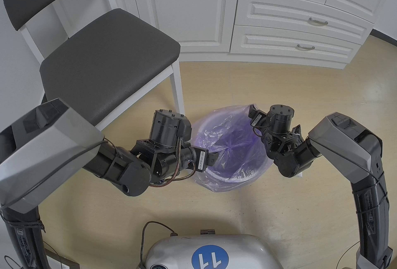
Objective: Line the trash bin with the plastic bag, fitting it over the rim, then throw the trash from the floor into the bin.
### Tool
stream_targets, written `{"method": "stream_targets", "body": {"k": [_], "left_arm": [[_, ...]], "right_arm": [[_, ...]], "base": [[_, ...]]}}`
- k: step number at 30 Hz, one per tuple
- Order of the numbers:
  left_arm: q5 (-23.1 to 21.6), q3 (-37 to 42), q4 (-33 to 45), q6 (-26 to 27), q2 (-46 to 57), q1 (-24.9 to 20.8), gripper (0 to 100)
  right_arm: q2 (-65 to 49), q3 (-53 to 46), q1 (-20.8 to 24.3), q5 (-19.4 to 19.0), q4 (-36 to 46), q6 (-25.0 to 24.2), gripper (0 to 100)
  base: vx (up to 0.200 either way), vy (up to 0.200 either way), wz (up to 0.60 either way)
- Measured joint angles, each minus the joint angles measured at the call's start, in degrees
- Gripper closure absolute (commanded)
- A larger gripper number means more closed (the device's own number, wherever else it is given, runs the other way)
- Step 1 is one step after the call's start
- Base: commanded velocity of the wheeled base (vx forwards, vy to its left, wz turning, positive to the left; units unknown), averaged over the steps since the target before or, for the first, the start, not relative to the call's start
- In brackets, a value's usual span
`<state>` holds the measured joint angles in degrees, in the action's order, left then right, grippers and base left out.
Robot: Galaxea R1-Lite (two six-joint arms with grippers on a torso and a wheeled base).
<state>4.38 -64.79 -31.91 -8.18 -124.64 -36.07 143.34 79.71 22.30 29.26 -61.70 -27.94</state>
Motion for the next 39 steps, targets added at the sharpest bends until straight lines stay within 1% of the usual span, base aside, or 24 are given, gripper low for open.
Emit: {"method": "stream_targets", "body": {"k": [4,7,11,16,20,25,32,36,39], "left_arm": [[-0.04,-0.17,-0.13,0.13,-1.18,-0.61,0],[0.24,-2.16,-0.13,0.02,-2.76,-0.69,0],[0.62,-5.68,-0.11,-0.11,-4.99,-0.61,0],[1.23,-12.11,0.68,-0.16,-9.31,0.29,0],[2.66,-16.9,1.01,-0.16,-12.54,1.43,0],[4.0,-21.78,1.21,-0.18,-15.97,3.33,0],[4.27,-26.61,1.49,-0.29,-17.92,5.4,0],[4.22,-30.11,4.88,-0.38,-18.14,6.1,0],[4.16,-32.04,6.28,-0.44,-18.12,6.41,0]], "right_arm": [[0.95,0.93,0.07,0.11,0.15,-0.85,0],[1.15,0.68,0.38,0.05,0.15,-0.95,0],[0.35,-1.18,1.21,-0.3,0.06,-1.23,0],[-2.4,-4.06,2.95,-1.12,-0.02,-2.51,0],[-4.23,-5.4,3.52,-1.56,-0.11,-2.88,0],[-5.85,-6.12,3.06,-2.27,0.01,-3.07,0],[-6.86,-6.57,1.4,-3.01,0.44,-2.74,0],[-7.39,-7.5,0.61,-4.17,1.02,-2.49,0],[-8.11,-8.91,0.07,-5.42,2.96,-2.35,0]], "base": [[0.0,0.0,0.0],[0.0,0.0,0.0],[0.0,0.0,0.0],[0.0,0.0,0.0],[0.0,0.0,0.0],[0.0,0.0,0.0],[0.0,0.0,0.0],[0.0,0.0,0.0],[0.0,0.0,0.0]]}}
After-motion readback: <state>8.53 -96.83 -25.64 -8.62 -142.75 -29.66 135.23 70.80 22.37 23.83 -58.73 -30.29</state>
